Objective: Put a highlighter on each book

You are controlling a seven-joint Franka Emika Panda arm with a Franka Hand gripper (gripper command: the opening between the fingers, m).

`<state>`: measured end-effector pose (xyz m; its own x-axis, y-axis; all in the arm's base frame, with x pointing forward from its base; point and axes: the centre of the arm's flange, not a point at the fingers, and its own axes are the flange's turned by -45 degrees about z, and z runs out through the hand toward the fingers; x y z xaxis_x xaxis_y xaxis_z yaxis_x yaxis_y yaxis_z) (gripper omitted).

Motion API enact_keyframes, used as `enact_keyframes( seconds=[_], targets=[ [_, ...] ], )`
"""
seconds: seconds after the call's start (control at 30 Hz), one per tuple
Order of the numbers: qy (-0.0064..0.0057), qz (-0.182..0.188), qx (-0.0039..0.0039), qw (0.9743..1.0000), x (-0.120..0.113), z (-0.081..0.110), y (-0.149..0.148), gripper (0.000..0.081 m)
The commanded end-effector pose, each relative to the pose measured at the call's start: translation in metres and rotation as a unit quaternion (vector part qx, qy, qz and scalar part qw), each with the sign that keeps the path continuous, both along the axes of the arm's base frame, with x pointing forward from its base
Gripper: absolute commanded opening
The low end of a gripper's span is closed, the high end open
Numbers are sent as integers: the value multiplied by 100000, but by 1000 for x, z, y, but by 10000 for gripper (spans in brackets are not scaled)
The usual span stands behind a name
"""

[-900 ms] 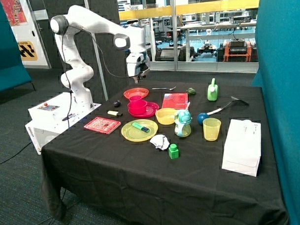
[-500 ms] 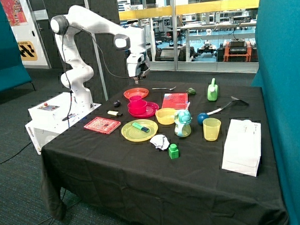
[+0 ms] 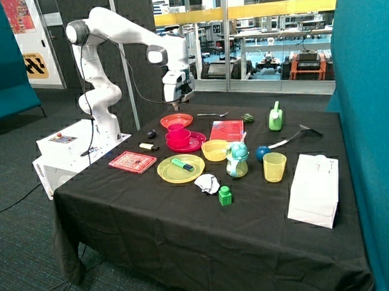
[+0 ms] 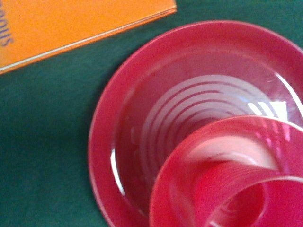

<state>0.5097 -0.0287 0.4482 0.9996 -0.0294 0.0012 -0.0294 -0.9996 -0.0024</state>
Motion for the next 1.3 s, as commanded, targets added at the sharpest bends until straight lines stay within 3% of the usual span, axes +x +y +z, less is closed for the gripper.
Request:
enact_keyframes(
  seconds=[0.0, 0.23, 0.47, 0.8, 1.07, 1.27],
  targets=[
    [68, -4704, -115, 99889, 6, -2, -27, 265],
    [71, -7522, -113, 99717, 4, -6, -49, 276],
    [76, -11982, -109, 99279, -1, -10, -76, 287],
    [76, -12061, -109, 99270, -5, -19, -91, 316],
    [75, -10353, -110, 99462, 6, -35, -94, 332],
    [75, -10813, -110, 99414, 16, -47, -101, 334]
  ],
)
